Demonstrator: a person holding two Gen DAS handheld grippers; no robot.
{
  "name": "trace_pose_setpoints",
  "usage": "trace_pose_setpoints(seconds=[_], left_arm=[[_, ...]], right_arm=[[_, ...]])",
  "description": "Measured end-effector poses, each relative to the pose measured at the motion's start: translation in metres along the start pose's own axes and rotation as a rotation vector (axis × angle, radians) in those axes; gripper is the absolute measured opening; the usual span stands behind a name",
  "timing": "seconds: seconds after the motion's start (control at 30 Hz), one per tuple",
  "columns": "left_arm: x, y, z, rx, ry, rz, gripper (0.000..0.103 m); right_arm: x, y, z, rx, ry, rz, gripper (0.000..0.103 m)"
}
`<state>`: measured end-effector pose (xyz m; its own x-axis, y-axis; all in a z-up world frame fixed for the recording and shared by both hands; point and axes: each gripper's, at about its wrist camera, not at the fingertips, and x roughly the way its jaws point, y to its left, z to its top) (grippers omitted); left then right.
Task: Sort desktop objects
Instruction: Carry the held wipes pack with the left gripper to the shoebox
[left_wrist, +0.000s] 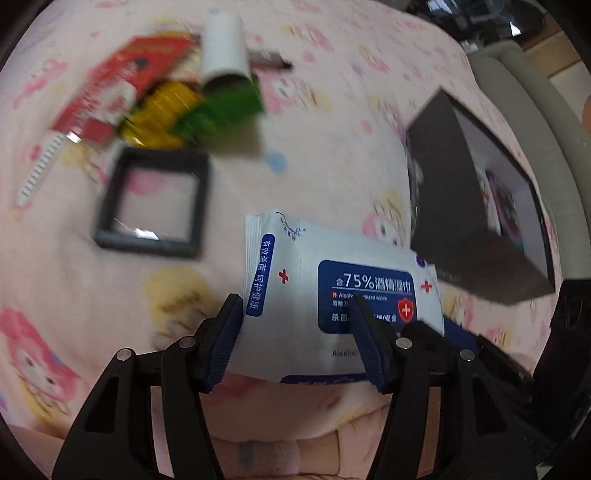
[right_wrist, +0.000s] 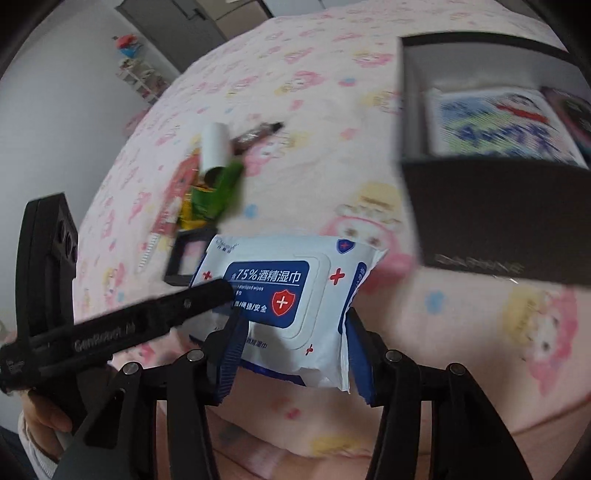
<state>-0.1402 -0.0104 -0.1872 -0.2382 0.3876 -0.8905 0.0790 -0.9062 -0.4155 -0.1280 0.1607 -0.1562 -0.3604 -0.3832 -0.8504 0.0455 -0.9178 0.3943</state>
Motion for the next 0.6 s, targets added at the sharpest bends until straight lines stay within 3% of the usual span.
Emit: trace_pose_setpoints(seconds=[0.17, 0.33, 0.6], left_arm=[[0.004, 0.011, 0.004, -0.07, 0.002, -0.016, 0.056], [0.011, 0.018, 0.009, -0.119, 0.022, -0.024, 0.056], [-0.005, 0.026, 0.013, -0.145, -0.071, 0.008, 0.05]], right_arm=[[0.006, -0.034, -0.004, 0.079, 0.017, -0.003, 0.048], [0.006, -0.037, -0.002, 0.057, 0.007, -0.027, 0.048], [-0.005, -0.069, -0.006, 0.112, -0.026, -0.076, 0.048]])
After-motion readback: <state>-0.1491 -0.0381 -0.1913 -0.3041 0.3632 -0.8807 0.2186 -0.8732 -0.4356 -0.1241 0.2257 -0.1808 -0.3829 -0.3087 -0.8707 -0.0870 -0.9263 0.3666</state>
